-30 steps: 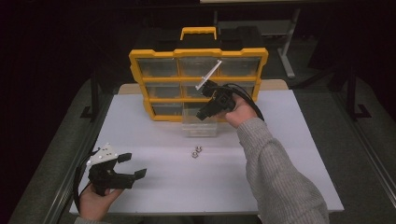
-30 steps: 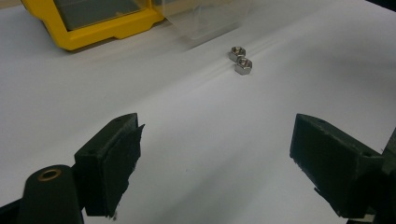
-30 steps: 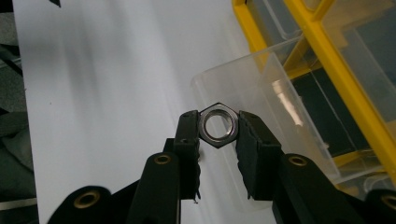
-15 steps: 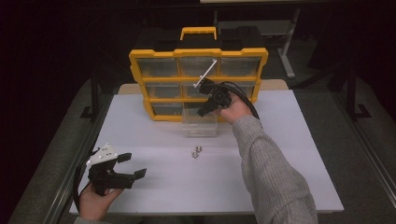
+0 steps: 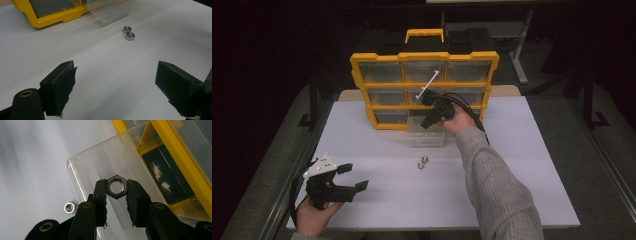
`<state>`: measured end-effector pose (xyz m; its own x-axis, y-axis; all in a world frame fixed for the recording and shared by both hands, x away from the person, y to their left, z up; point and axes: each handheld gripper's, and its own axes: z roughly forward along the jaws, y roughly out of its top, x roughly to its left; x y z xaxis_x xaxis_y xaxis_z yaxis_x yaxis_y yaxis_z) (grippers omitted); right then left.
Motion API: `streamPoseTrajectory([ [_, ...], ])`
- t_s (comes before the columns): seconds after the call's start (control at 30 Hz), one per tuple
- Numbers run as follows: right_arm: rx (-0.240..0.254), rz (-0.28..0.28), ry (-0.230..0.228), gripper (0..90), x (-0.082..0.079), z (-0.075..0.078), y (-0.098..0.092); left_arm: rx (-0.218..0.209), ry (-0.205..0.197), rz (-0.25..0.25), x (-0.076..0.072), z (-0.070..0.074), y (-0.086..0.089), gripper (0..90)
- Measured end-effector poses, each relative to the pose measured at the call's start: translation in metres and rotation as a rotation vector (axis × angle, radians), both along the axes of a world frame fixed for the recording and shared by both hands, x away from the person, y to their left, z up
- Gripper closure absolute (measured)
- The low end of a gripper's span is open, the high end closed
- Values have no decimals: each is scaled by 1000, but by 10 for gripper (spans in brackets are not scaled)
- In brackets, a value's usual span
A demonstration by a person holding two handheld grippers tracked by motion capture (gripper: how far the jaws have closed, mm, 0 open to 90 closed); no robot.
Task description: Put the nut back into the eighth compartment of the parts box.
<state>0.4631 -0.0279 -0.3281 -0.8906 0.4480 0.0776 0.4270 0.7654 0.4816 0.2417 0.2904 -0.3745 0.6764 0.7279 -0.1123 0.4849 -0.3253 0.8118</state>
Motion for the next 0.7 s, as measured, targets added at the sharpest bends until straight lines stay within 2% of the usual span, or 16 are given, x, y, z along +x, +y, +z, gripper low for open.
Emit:
streamPoseTrajectory([
  [0.3, -1, -18, 7, 690, 4, -10, -3, -1, 0, 0, 0, 0, 0, 160],
  [0.7, -1, -27, 6, 690, 4, -10, -5, -3, -2, 1, 0, 0, 0, 160],
])
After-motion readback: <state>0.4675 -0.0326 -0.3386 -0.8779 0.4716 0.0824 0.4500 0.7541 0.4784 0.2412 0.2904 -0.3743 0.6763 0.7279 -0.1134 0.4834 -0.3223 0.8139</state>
